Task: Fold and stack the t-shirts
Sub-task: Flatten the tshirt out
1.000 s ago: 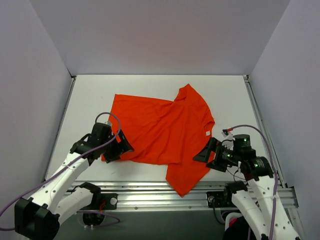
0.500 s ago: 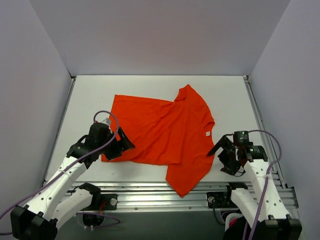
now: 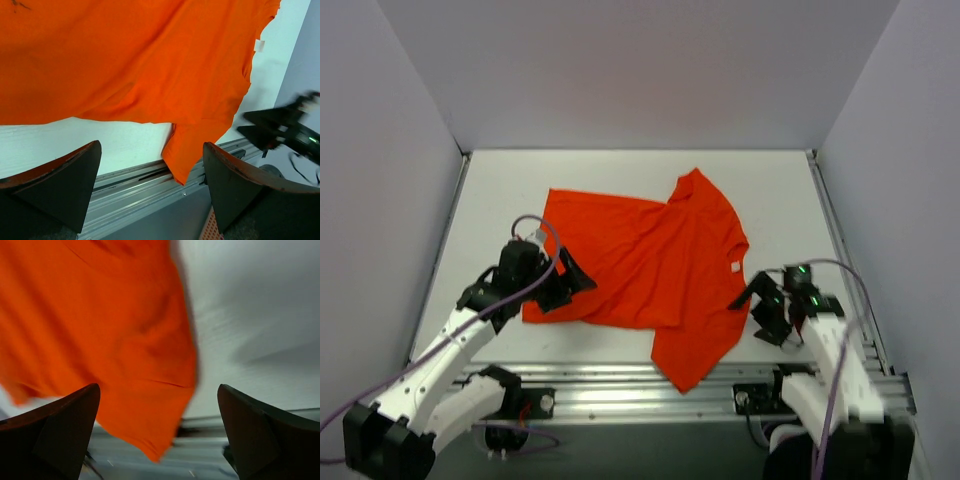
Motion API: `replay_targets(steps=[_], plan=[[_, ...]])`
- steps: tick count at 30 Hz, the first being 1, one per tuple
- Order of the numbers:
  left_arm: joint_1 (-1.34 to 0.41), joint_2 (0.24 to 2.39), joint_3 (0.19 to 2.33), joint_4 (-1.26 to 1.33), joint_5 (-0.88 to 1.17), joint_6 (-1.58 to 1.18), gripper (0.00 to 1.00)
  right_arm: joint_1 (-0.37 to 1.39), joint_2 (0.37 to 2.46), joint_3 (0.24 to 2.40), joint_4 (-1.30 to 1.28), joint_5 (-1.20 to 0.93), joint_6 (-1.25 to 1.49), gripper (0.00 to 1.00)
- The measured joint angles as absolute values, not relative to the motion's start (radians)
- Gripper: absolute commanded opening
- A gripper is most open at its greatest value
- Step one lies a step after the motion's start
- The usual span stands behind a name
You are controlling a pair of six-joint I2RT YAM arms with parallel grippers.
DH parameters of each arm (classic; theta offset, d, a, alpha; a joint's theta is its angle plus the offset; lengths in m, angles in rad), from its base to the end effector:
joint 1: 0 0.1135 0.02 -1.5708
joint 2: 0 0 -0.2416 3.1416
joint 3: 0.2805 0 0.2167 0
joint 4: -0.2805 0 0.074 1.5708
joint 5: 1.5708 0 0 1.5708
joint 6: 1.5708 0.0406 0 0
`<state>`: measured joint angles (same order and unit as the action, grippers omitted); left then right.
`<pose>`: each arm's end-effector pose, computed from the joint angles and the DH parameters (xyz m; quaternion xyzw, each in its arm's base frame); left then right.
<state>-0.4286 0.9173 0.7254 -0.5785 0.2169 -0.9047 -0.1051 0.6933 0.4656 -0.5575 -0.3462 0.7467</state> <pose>0.1515 -0.0788 0.2453 -0.1749 0.8997 -0.3178 0.2427 0.1306 0.0001 0.2000 0.3159 0.8560 0.2699 0.3076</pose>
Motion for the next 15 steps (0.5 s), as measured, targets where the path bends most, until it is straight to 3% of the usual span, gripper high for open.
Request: replay_targets(steps=[2,4,10,15], plan=[[-0.431,0.916,0.725,-0.578,0.223,-0.904,0.91,0.084,1.026,0.467,-0.544,-0.338,0.691,1.00],[-0.435,0.917,0.724,-0.569,0.227,-0.904,0.91,0.243,1.232,0.502,-0.627,-0.374,0.663,1.00],[-0.451,0.968,0.720,-0.527,0.236,-0.906,0.91,0.453,1.304,0.484,-0.669,-0.379,0.591,1.00],[-0.467,1.024,0.719,-0.459,0.236,-0.932,0.91,0.473,1.333,0.499,-0.664,-0.490,0.547,1.00]])
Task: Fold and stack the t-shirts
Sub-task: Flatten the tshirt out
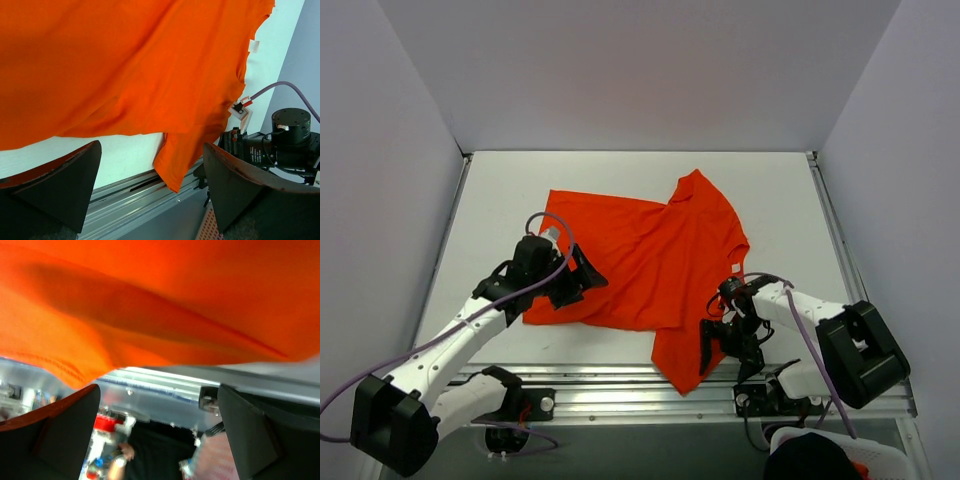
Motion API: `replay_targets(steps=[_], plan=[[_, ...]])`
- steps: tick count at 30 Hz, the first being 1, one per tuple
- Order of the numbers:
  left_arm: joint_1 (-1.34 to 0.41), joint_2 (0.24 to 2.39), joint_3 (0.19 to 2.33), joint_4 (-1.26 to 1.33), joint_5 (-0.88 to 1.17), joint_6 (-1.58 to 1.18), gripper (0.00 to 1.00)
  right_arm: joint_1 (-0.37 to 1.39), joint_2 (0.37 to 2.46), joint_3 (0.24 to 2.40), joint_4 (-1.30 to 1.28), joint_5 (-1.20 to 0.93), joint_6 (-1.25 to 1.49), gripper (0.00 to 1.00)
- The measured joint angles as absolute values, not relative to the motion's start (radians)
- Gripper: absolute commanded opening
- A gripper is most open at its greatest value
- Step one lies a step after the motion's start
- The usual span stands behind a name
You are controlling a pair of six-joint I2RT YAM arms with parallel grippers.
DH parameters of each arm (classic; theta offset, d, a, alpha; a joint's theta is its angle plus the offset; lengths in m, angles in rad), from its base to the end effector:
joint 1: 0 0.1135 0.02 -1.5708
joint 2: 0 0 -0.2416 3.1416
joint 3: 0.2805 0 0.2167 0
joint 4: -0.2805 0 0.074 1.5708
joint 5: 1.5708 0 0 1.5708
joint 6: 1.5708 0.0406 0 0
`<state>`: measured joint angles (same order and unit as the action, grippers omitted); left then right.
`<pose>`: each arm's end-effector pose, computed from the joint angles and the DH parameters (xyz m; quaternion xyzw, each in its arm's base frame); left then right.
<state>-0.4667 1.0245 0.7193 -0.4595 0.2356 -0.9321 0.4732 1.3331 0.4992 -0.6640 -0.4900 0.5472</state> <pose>0.1681 -0.0953 0.2360 -0.1658 0.8995 -0.3335 0.2285 0.1297 0.0879 0.1249 -0.0270 -0.9692 -0.2288 0.0875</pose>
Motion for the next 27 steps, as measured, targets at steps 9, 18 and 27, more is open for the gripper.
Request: replay_targets(steps=[9,18,27], plan=[[-0.484,1.109,0.722,-0.407,0.211,-0.968,0.91,0.601,1.423,0.549,-0.690,-0.599,0.493,1.00],[-0.504,1.080,0.706,-0.326,0.192,-1.061,0.91,0.691,1.384,0.586,-0.802,-0.570,0.466,1.00],[-0.586,1.209,0.775,-0.328,0.183,-1.072,0.91,0.709,1.269,0.650,-0.951,-0.473,0.493,1.00]])
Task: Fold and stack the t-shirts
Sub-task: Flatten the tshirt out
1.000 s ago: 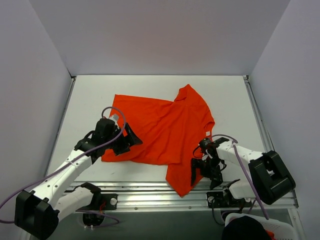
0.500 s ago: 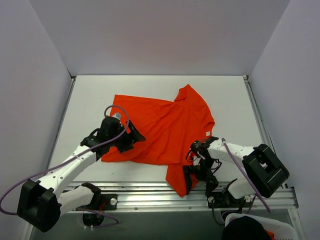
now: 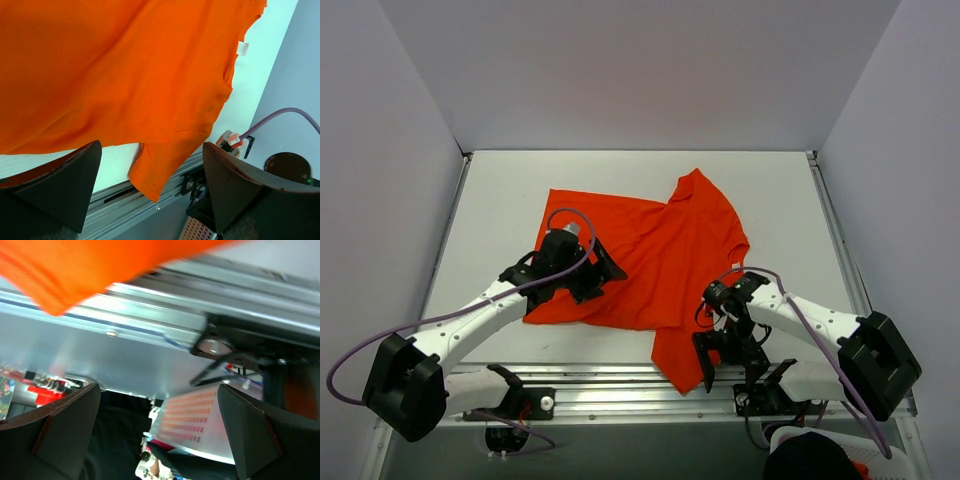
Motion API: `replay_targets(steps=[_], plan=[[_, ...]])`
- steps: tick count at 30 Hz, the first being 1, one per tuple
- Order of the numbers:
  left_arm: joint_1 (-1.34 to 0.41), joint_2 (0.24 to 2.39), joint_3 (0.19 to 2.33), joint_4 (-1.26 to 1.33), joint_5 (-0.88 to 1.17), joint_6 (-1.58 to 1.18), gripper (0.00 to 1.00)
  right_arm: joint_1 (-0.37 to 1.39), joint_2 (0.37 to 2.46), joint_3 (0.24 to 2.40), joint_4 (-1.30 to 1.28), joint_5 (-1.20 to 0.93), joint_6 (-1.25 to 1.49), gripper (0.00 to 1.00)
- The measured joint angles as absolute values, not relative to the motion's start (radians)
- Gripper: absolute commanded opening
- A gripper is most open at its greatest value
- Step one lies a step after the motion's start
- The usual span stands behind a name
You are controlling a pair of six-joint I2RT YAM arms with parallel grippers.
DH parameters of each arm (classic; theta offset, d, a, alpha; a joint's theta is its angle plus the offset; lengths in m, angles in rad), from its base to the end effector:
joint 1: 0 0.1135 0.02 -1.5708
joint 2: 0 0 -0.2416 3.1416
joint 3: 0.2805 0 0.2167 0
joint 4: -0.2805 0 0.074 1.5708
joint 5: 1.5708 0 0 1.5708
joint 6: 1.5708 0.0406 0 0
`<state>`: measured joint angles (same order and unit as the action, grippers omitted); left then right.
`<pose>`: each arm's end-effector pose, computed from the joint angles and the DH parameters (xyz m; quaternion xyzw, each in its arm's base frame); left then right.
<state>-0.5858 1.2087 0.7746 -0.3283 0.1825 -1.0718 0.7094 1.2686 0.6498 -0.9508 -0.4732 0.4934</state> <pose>0.1884 -0.1338 0.2276 -0.1855 0.8973 -0.3453 0.2029 0.1038 0.1135 0.1621 0.1049 -0.9665 -0.1936 0.1321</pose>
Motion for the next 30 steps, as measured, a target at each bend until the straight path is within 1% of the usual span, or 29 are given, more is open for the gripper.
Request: replay_targets(steps=[6,11,14,16,18,23,26,27,30], plan=[[-0.615,1.209,0.788,-0.325,0.169,-1.087,0.91,0.707,1.252,0.633,-0.994,-0.418,0.496,1.00],[-0.627,1.208,0.788,-0.327,0.162,-1.094,0.91,0.708,1.230,0.741,-1.084,-0.360,0.509,1.00],[-0.633,1.202,0.788,-0.337,0.160,-1.098,0.91,0.709,1.212,0.788,-1.085,-0.365,0.524,1.00],[-0.637,1.197,0.788,-0.342,0.160,-1.100,0.91,0.709,1.193,0.751,-1.077,-0.363,0.522,1.00],[-0.645,1.192,0.788,-0.344,0.160,-1.108,0.91,0.710,1.169,0.670,-1.045,-0.356,0.518,1.00],[-0.669,1.203,0.790,-0.348,0.143,-1.126,0.92,0.775,1.133,0.653,-1.023,-0.357,0.498,1.00],[-0.681,1.298,0.820,-0.371,0.118,-1.143,0.92,0.854,1.173,0.668,-1.043,-0.356,0.491,1.00],[-0.684,1.356,0.833,-0.376,0.115,-1.142,0.88,0.870,1.191,0.675,-1.052,-0.355,0.489,1.00],[-0.686,1.595,0.884,-0.388,0.121,-1.101,0.79,0.874,1.242,0.710,-1.068,-0.336,0.484,1.00]])
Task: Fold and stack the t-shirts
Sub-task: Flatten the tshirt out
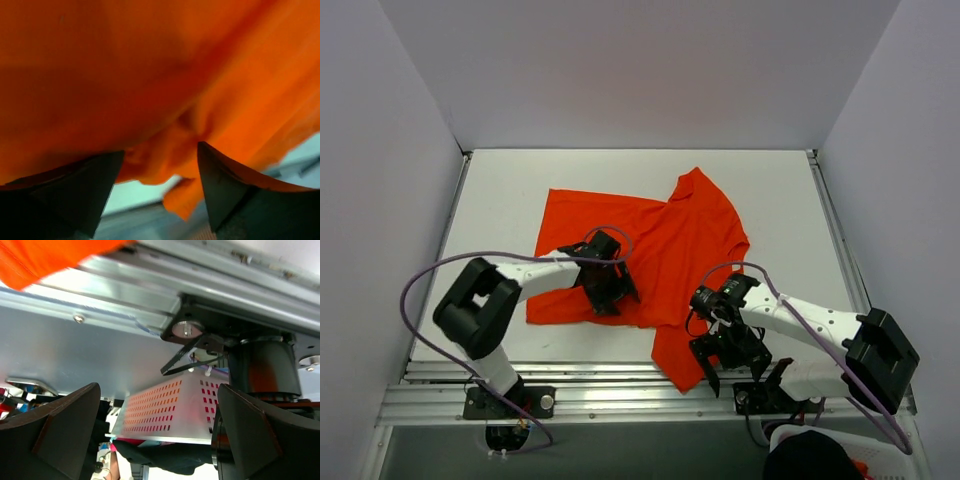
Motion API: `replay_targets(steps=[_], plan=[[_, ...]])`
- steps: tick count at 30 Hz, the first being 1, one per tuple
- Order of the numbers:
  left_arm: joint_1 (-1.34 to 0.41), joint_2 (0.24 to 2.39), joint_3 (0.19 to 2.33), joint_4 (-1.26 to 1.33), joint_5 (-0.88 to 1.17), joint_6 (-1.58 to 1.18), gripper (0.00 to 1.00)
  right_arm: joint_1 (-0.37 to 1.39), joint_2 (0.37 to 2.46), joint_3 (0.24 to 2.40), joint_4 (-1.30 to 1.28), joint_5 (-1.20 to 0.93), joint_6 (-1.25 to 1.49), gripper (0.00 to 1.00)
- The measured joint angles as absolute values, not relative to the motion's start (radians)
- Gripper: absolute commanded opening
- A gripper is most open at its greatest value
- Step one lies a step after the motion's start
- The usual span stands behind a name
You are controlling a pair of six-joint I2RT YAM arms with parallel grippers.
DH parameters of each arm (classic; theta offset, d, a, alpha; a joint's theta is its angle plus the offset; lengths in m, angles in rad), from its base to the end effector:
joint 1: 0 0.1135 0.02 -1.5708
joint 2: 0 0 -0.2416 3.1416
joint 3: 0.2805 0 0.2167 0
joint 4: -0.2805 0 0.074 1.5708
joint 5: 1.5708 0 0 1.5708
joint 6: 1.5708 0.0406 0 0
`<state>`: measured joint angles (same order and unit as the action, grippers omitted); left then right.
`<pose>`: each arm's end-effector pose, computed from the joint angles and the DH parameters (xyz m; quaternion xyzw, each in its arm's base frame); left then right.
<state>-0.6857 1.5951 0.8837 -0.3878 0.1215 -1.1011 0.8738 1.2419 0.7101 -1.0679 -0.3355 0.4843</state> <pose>0.2095 -0.1777 0.1627 -0.1862 0.9526 -0.2187 0.1002 0.0851 0.1225 0.1760 0.1884 -0.9677 -0.1210 0.1159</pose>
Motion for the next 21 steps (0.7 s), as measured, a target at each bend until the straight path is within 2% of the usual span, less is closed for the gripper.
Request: replay_targets(steps=[1,3,8,11,15,21], plan=[[-0.684,1.697,0.925,-0.408,0.165,-1.092,0.64,0.872,1.257,0.723,-1.065,-0.329,0.482,1.00],[-0.674,1.822,1.063,-0.448,0.253,-1.053,0.58,0.865,1.281,0.737,-1.049,-0.324,0.479,1.00],[-0.694,2.200,1.512,-0.678,0.504,-0.925,0.57,0.816,1.292,0.736,-1.029,-0.313,0.477,1.00],[-0.704,2.313,1.671,-0.797,0.595,-0.860,0.57,0.797,1.284,0.736,-1.029,-0.300,0.476,1.00],[-0.701,2.403,1.797,-0.931,0.649,-0.793,0.51,0.784,1.266,0.736,-1.031,-0.289,0.474,1.00],[-0.692,2.411,1.825,-0.967,0.652,-0.717,0.52,0.777,1.256,0.736,-1.029,-0.283,0.477,1.00]])
